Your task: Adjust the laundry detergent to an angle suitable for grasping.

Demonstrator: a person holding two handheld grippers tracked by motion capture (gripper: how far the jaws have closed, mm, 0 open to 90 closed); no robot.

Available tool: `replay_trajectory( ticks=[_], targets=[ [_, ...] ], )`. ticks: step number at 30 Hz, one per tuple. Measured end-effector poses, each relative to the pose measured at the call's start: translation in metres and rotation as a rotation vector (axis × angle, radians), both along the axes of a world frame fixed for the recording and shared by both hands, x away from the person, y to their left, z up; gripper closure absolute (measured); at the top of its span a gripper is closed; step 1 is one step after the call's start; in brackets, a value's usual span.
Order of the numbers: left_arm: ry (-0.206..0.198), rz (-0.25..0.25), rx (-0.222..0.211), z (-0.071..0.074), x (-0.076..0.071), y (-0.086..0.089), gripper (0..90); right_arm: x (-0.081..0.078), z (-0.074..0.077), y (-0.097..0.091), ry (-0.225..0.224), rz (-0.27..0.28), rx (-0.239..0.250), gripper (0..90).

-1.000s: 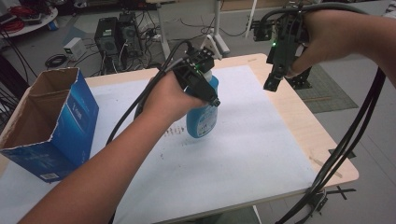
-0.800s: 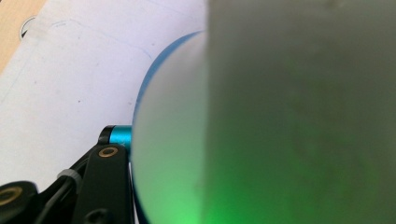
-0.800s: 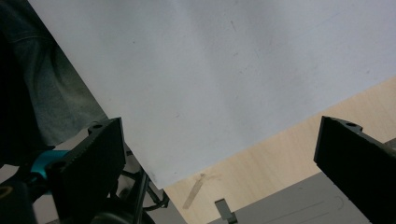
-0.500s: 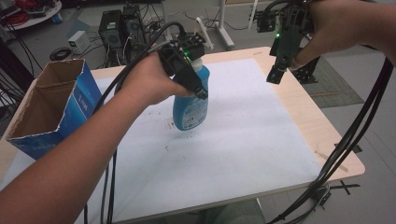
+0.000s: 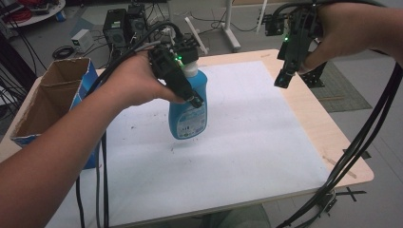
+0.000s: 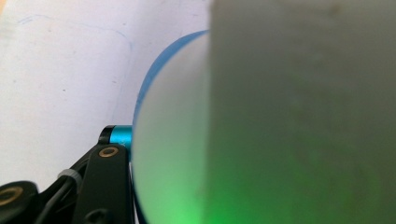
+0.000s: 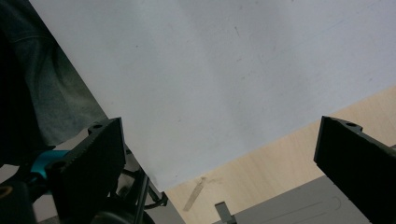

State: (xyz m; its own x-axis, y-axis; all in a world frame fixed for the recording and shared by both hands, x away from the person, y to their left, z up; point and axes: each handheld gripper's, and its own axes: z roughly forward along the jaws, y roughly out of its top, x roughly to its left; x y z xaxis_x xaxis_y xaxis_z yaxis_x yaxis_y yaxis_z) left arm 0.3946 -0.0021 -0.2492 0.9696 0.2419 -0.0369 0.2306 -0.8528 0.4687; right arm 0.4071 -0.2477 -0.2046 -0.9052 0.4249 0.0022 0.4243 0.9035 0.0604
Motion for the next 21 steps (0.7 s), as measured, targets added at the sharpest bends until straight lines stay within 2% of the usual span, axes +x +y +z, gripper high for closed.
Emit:
replay_trajectory(
  ticks=[2,7,11,16,18,21],
  targets=[
    [0.019,-0.018,-0.004,0.001,-0.003,0.004,44.4,0.0,-0.001,0.0,0.001,-0.002,0.0,1.4],
    [0.017,-0.084,0.007,0.002,-0.009,0.009,44.4,0.0,0.0,0.002,-0.001,-0.001,0.001,1.4],
    [0.016,-0.132,0.024,-0.004,-0.012,0.015,44.4,0.0,-0.001,0.004,-0.001,0.007,0.004,1.4],
    [0.043,-0.209,0.054,-0.013,-0.015,0.022,44.4,-0.001,-0.001,0.005,0.0,0.007,0.005,1.4],
    [0.049,-0.251,0.045,-0.016,-0.016,0.025,44.4,-0.001,-0.001,0.005,-0.001,0.004,0.002,1.4],
    [0.061,-0.283,0.037,-0.022,-0.016,0.029,44.4,-0.002,0.0,0.004,-0.001,0.0,0.003,1.4]
  ],
)
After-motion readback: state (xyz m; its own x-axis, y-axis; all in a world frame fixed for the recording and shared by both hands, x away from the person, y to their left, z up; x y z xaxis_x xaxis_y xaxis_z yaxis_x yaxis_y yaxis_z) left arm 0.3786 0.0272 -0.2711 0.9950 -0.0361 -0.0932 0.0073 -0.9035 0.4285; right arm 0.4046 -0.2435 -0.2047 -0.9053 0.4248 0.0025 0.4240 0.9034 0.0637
